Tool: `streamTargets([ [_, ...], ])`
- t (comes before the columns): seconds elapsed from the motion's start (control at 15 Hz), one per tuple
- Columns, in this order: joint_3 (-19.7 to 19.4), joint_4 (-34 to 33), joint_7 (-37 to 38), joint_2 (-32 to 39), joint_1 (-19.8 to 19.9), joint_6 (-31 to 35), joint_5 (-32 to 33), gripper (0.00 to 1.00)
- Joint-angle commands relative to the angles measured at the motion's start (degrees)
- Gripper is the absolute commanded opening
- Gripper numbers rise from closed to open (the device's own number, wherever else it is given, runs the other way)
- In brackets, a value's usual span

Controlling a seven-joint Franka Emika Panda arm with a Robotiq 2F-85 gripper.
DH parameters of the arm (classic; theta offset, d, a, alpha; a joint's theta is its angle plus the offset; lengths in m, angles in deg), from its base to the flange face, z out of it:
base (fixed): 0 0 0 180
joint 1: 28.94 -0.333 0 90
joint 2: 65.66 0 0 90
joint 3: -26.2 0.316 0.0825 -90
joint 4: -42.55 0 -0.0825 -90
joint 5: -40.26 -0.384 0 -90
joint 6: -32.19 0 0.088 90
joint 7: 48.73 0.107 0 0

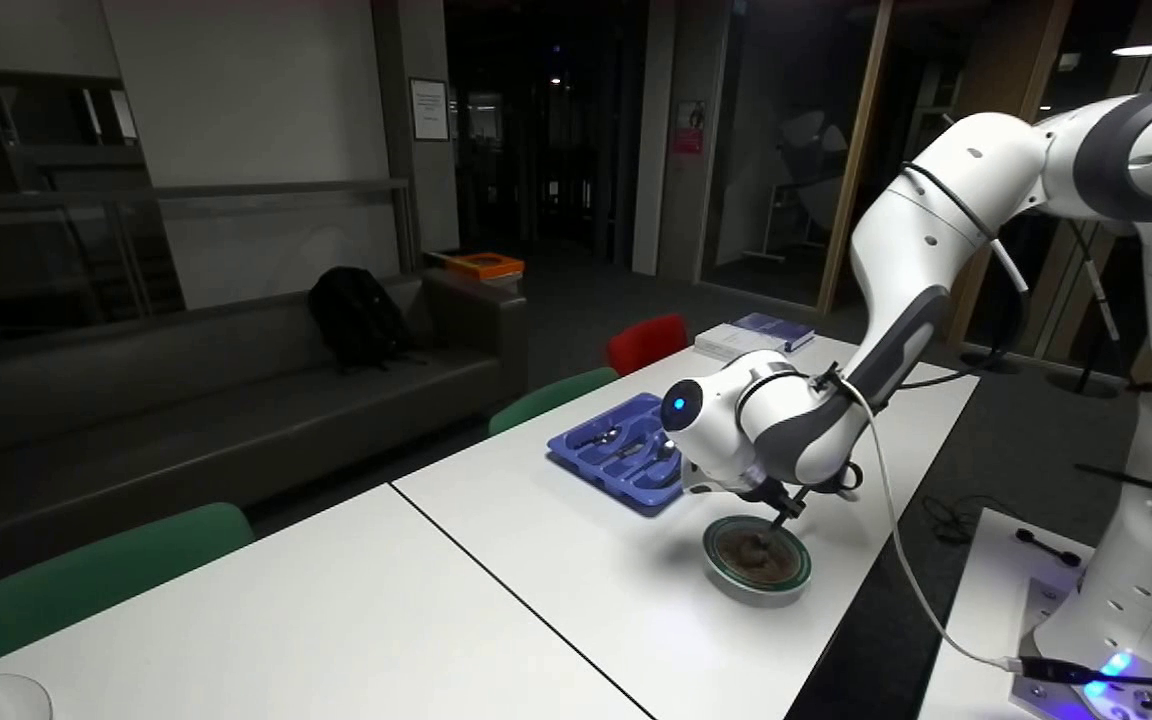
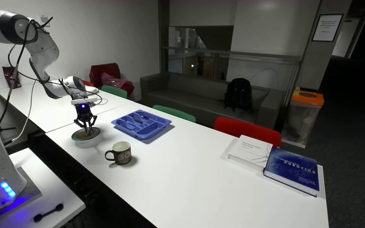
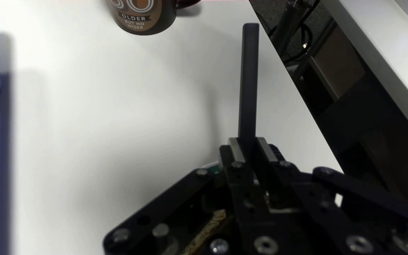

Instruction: Pick up a silver spoon from the blue tray, stir the contents in the bowl using the spoon, place the spoon back on the tray

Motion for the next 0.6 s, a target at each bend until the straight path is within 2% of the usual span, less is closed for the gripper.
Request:
streamTargets([
  [0.0,-0.2,-0.3,-1.0,-1.4,0.4,-1.7,-0.4,0.03],
  [0.27,-1.1,-0.3,6.7,-1.0,-2.1,-4.9,4.8,0.03],
  [0.53,-0.2,-0.1,10.7,-0.5,-3.3,-9.5,6.0,0.03],
])
